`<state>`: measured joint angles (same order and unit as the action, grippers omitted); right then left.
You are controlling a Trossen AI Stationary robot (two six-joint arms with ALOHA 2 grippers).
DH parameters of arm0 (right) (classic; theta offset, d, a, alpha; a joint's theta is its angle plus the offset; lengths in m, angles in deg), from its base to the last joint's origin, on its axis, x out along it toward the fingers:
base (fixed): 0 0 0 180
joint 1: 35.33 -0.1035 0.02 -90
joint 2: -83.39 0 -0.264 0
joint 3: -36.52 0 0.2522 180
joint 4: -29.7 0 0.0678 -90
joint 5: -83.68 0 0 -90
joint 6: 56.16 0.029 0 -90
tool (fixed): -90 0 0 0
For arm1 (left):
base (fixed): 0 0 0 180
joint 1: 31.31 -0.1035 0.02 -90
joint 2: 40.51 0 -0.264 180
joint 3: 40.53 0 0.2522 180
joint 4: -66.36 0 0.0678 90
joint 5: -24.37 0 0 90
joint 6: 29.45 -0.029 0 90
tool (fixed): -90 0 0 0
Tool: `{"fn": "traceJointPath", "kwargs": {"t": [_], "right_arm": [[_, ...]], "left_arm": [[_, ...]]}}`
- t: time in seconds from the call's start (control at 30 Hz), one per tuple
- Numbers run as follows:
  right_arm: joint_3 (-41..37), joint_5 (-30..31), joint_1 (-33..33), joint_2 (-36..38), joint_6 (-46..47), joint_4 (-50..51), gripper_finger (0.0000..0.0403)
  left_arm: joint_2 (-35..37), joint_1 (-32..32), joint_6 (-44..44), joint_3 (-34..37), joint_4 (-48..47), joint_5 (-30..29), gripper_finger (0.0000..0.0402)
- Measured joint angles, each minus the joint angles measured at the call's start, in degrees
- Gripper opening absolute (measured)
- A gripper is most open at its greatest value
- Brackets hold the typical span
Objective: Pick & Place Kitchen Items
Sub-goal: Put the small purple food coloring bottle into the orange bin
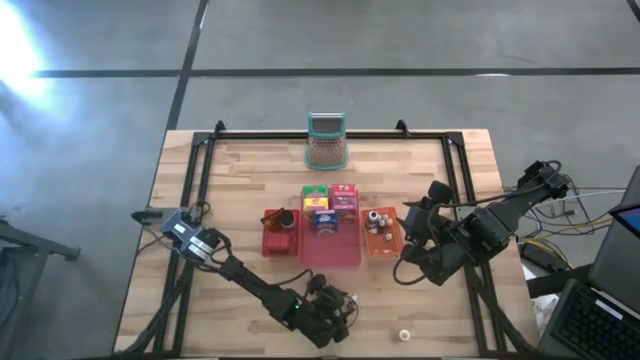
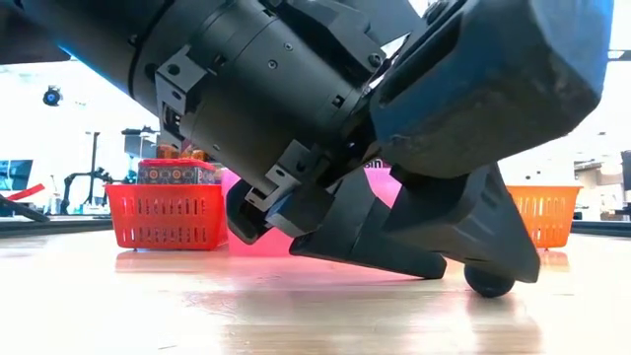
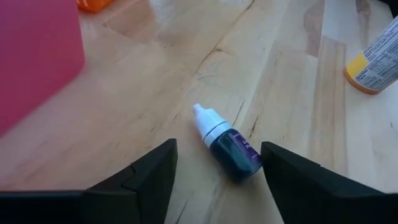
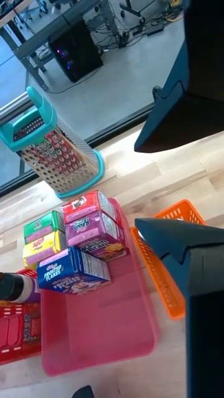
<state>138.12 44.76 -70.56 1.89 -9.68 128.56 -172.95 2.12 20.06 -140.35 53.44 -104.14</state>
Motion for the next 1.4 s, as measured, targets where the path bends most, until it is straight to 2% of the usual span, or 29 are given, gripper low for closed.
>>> {"fn": "traceJointPath", "kwargs": {"t": [0.6,0.83,1.07,1.2,1.4], "right_arm": [[0.0,-0.4,0.0,0.0,-0.1,0.0,0.0139],[0.0,-0.6,0.0,0.0,-0.1,0.0,0.0153],[-0.7,-0.6,0.0,0.0,0.0,-0.1,0.0171],[-1.9,-0.6,0.0,0.0,0.0,-0.4,0.0167],[-5.8,-0.8,0.0,0.0,0.0,-3.5,0.0147]], "left_arm": [[0.1,0.0,-0.3,0.1,-1.5,0.0,0.0136],[1.7,-0.1,-0.7,0.1,-5.0,1.7,0.0107],[5.7,0.1,-4.2,0.4,-13.6,2.1,0.0096],[8.3,0.1,-4.5,0.7,-18.3,-0.8,0.0095],[13.2,0.5,-3.7,5.4,-17.7,-7.0,0.0095]]}}
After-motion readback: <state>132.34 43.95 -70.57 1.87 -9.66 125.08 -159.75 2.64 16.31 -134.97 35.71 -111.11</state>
